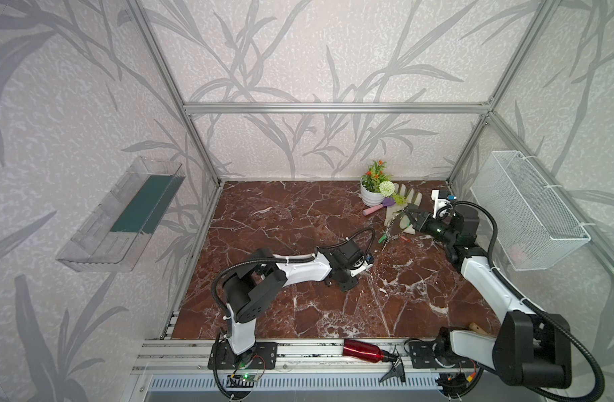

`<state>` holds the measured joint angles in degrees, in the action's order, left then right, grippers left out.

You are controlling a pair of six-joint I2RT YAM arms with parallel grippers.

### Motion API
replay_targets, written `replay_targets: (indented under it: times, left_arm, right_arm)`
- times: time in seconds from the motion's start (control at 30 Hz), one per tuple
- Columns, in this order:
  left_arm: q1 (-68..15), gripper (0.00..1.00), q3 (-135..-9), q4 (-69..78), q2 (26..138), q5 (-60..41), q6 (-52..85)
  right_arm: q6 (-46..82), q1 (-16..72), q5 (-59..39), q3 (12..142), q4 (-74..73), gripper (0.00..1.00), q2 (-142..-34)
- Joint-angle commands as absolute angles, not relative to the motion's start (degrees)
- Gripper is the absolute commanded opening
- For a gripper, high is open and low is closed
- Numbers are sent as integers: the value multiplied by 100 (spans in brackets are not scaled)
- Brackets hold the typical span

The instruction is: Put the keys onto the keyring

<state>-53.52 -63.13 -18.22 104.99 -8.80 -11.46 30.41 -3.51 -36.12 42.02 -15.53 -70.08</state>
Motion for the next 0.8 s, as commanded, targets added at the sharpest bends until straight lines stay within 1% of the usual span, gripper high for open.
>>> replay_targets:
  times: [0.0,0.1,0.2,0.3,0.37,0.43,0.6,0.7,0.77]
  left_arm:
    - [-5330,41,-6125,-1906,9858,-1246,-1684]
    - [-5194,46,-5796,-1514,9473,-1466,-2038]
    - [-5115,51,-5544,-1016,9282,-1349,-2297]
    - [-5115,52,-5647,-789,9468,-1410,-2268]
    - [-5115,52,-5931,-1104,9708,-1793,-2250]
    - [-5130,52,-6178,-1267,9966,-1838,-1943]
    - [-5164,47,-6067,-620,10201,-1584,-1552]
    - [-5164,41,-6040,-380,10295,-1410,-1433]
    - [-5159,39,-6011,-237,10357,-1403,-1331]
  right_arm:
    - [3024,-387,-3779,4228,-1774,0,-6703]
    - [3040,-387,-3835,4195,-1717,0,-6630]
    - [3036,-387,-3853,4158,-1634,0,-6542]
    - [3057,-387,-3900,4123,-1614,0,-6487]
    - [3067,-389,-3914,4097,-1604,0,-6462]
    - [3089,-381,-3929,4059,-1634,0,-6451]
    - [3138,-387,-4004,4003,-1714,0,-6485]
    - [3138,-387,-4017,3998,-1730,0,-6495]
    - [3138,-389,-4028,3990,-1740,0,-6504]
